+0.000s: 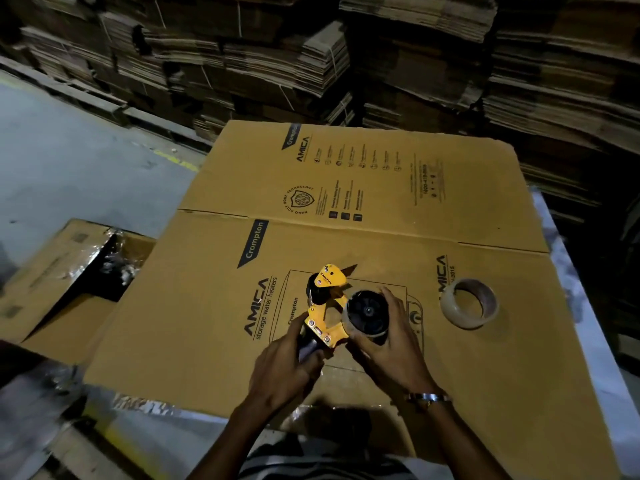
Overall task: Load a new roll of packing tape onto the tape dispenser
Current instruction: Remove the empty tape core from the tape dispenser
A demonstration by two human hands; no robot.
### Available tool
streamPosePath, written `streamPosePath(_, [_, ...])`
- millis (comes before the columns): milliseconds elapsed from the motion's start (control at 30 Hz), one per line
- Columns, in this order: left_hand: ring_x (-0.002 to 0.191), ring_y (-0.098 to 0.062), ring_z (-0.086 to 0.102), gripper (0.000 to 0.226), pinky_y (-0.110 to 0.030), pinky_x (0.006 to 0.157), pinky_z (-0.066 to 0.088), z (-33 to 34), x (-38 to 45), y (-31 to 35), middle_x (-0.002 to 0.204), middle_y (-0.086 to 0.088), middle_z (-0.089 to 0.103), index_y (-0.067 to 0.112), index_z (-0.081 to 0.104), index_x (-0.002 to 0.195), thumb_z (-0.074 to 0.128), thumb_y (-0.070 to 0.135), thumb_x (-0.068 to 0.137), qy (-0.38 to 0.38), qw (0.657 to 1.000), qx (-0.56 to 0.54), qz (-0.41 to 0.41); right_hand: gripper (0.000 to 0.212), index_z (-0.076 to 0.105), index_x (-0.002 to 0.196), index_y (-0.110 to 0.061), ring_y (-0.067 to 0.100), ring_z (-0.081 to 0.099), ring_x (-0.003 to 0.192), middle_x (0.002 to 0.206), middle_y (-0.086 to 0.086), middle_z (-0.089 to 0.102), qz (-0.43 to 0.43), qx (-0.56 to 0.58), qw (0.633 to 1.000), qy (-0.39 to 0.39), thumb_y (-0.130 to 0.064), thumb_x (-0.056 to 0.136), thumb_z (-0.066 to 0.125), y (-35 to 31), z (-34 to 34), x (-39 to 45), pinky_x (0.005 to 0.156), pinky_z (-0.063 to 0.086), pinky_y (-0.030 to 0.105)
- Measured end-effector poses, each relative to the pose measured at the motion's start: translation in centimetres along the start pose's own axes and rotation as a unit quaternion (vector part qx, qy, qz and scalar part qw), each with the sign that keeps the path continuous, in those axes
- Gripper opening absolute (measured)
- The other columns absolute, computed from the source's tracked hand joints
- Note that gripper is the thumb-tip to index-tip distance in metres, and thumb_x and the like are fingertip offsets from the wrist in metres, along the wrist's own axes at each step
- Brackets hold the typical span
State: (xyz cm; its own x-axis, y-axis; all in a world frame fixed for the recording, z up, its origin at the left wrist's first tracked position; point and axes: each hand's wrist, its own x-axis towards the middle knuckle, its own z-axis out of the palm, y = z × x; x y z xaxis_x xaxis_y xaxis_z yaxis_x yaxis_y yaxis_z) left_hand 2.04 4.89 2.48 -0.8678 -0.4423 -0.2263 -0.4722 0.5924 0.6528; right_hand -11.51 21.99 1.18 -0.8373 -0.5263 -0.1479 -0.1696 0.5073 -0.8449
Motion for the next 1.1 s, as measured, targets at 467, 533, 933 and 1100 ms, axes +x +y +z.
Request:
streamPosePath(467, [0.102, 0.004, 0.064, 0.074, -0.031, 0.092, 0.055, -2.8, 1.4, -1.1, 0.114, 0.015, 0.068, 0.041, 0.040, 0.138, 0.083, 0.028, 0.079, -0.144, 0.955, -0.248, -0.071, 0.104, 0.021, 0.146, -0.057, 0.015, 0.043, 0.136, 0.153, -0.009, 0.038, 0.027, 0.119, 0.992, 0.014, -0.067, 0.060, 0.079, -2.9, -0.5, -0.7, 0.108, 0.045, 0.043])
streamPosePath(533, [0.106, 0.002, 0.064, 0.076, -0.035, 0.101, 0.051, -2.9, 1.4, -1.4, 0.115, 0.015, 0.068, 0.037, 0.041, 0.139, 0.084, 0.028, 0.077, -0.142, 0.956, -0.247, -0.072, 0.106, 0.020, 0.145, -0.058, 0.017, 0.042, 0.137, 0.155, -0.008, 0.037, 0.027, 0.116, 0.993, 0.012, -0.075, 0.056, 0.076, -3.1, -0.4, -0.9, 0.109, 0.044, 0.049])
streamPosePath(933, [0.112, -0.019, 0.063, 0.074, -0.034, 0.089, 0.051, -5.3, -0.2, -4.5, 0.125, 0.006, 0.066, 0.056, 0.022, 0.141, 0.066, 0.061, 0.081, -0.081, 0.992, -0.070, 0.063, 0.100, 0.026, 0.153, -0.025, 0.003, 0.040, 0.124, 0.139, -0.010, 0.034, 0.013, -0.078, 0.994, 0.075, -0.052, 0.073, 0.080, -5.8, 3.3, -3.4, 0.099, 0.042, 0.023])
streamPosePath(1100, [0.091, -0.022, 0.063, 0.071, -0.032, 0.074, 0.046, -5.4, -1.4, -5.4, 0.109, 0.003, 0.069, 0.037, 0.034, 0.140, 0.073, 0.046, 0.082, 0.072, 0.969, 0.125, 0.198, 0.100, 0.023, 0.152, -0.024, 0.011, 0.043, 0.123, 0.133, -0.001, 0.030, 0.038, -0.117, 0.988, 0.090, -0.042, 0.074, 0.083, -6.0, 5.9, -4.1, 0.093, 0.044, 0.024])
